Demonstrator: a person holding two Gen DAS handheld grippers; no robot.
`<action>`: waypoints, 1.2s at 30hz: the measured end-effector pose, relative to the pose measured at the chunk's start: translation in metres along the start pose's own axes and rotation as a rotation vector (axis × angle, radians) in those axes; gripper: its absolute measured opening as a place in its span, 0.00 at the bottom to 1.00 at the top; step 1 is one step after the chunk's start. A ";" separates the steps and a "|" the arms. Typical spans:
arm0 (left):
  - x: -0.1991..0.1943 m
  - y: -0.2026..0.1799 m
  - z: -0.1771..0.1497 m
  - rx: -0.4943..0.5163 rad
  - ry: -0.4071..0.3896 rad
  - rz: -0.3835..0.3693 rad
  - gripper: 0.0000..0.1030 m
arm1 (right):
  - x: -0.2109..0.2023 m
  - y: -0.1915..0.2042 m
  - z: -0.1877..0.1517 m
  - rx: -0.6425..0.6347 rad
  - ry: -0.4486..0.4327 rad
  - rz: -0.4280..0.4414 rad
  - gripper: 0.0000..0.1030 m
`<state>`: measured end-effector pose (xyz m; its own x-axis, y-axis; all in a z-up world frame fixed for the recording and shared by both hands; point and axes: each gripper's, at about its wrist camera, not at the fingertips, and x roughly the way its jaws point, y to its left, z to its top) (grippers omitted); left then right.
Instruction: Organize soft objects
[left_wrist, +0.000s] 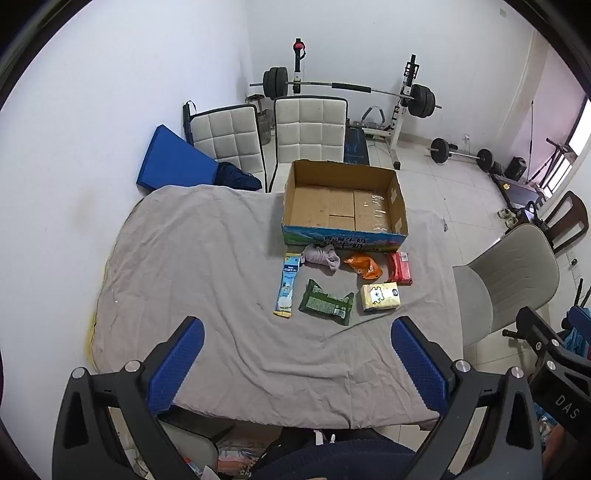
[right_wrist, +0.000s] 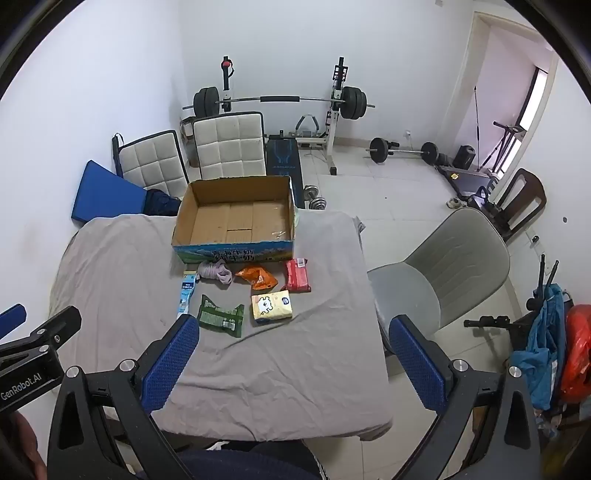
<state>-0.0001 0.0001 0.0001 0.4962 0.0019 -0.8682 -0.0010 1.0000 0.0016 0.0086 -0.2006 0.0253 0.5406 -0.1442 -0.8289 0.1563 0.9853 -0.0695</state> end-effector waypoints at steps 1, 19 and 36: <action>0.000 0.000 0.000 -0.001 0.000 -0.001 1.00 | 0.000 0.000 0.000 0.004 -0.005 0.004 1.00; 0.003 -0.001 0.006 -0.004 -0.008 -0.007 1.00 | -0.004 0.003 0.005 -0.009 -0.016 0.006 1.00; -0.005 -0.001 0.007 0.004 -0.033 -0.001 1.00 | -0.007 0.003 0.009 0.002 -0.024 0.012 1.00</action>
<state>0.0036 -0.0005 0.0079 0.5249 0.0004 -0.8512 0.0035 1.0000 0.0026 0.0129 -0.1973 0.0355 0.5619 -0.1346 -0.8162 0.1510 0.9868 -0.0588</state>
